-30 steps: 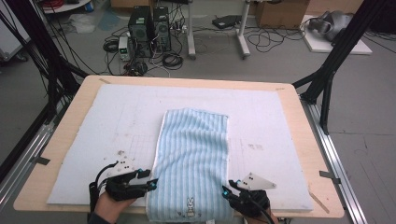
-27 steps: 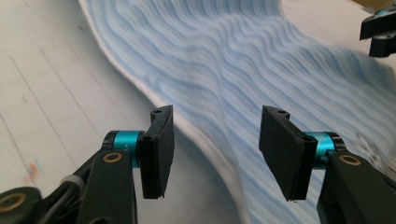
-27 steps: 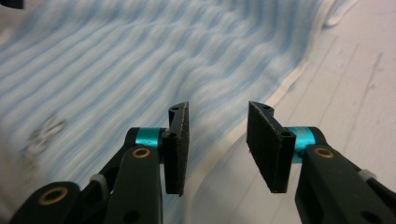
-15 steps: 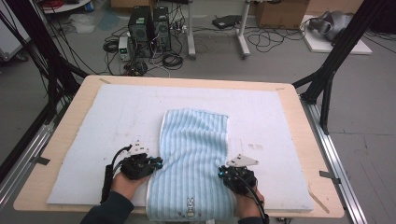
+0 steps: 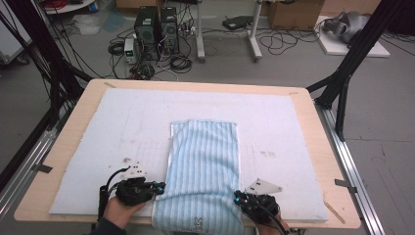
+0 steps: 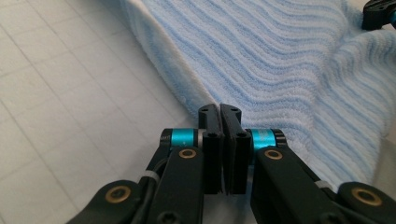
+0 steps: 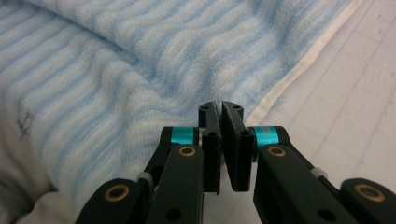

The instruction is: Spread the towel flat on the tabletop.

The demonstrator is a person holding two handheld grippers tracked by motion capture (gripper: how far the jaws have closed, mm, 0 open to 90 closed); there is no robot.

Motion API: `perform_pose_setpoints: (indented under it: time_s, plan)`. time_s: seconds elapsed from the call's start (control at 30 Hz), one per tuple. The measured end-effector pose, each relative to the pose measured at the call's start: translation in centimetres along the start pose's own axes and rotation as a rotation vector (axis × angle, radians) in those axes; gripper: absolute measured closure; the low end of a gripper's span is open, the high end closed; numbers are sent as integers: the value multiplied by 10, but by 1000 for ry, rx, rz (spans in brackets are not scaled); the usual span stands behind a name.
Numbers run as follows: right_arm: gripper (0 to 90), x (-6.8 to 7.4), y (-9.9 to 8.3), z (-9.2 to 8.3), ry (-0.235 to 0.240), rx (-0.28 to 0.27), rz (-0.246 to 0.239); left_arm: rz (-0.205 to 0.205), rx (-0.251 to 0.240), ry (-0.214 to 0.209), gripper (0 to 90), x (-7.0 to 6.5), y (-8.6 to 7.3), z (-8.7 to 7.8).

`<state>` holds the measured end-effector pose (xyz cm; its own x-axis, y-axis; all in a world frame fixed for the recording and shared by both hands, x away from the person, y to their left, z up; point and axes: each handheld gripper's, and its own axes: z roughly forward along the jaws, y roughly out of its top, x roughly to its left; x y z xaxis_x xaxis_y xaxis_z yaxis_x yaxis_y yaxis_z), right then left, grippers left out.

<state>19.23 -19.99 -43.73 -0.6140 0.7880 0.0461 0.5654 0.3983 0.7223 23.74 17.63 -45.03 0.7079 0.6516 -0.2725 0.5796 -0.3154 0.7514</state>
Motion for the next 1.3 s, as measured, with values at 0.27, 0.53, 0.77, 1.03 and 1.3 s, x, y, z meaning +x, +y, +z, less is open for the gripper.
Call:
perform_pose_setpoints:
  time_s: [0.27, 0.53, 0.77, 1.03, 1.3]
  plan:
    - [659, -14, 13, -1, -19, -75, 37, -4, -110, 47, 481, 15, 26, -7]
    - [517, -38, 37, 13, -69, -106, 62, 29, -234, 69, 407, 40, 58, -4]
    - [404, -55, 58, 23, -71, -119, 65, 67, -266, 112, 433, 57, 84, 4]
    - [383, -69, 76, 33, -57, -122, 44, 63, -258, 135, 450, 82, 117, 13]
    - [313, -79, 84, 40, -44, -112, 41, 38, -287, 155, 295, 92, 152, 10]
